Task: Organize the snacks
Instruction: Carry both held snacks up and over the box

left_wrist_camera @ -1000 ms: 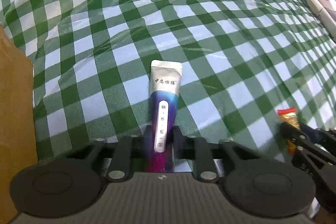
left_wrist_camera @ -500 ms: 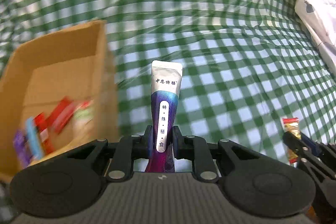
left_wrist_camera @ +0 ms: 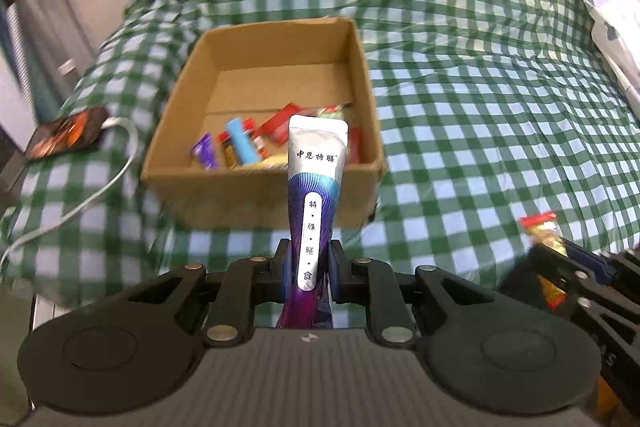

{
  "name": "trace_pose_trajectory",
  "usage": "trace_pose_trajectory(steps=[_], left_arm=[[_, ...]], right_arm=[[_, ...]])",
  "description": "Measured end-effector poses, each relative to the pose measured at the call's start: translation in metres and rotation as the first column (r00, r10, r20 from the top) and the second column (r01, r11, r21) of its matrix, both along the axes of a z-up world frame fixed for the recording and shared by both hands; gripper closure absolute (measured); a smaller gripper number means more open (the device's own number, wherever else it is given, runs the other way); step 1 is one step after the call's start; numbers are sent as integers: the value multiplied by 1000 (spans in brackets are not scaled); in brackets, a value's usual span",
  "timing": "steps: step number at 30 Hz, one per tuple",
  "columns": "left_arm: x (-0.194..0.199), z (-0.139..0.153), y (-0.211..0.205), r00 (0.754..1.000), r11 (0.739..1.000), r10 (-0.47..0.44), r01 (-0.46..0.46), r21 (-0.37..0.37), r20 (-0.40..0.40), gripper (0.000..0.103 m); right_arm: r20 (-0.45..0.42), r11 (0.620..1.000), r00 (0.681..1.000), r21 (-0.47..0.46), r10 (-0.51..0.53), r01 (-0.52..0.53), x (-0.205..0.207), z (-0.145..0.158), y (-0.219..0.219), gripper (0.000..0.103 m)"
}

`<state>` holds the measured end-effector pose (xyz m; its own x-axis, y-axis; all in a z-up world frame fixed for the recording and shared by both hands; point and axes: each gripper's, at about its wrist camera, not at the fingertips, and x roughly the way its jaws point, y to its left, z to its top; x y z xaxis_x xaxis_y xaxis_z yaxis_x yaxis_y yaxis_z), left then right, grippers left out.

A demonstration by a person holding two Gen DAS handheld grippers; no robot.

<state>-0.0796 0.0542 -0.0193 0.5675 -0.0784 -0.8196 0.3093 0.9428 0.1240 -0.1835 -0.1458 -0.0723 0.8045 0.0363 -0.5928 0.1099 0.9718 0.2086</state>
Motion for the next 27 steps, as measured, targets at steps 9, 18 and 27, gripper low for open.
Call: trace_pose_trajectory(steps=[9, 18, 27], left_arm=[[-40, 7, 46, 999, 998, 41, -39, -44, 30, 83], [-46, 10, 47, 998, 997, 28, -24, -77, 51, 83], [-46, 9, 47, 998, 997, 27, -23, -78, 51, 83]], right_arm=[[8, 993, 996, -75, 90, -89, -20, 16, 46, 84], [13, 991, 996, -109, 85, -83, -29, 19, 53, 84], [-6, 989, 996, -118, 88, -88, -31, 14, 53, 84]])
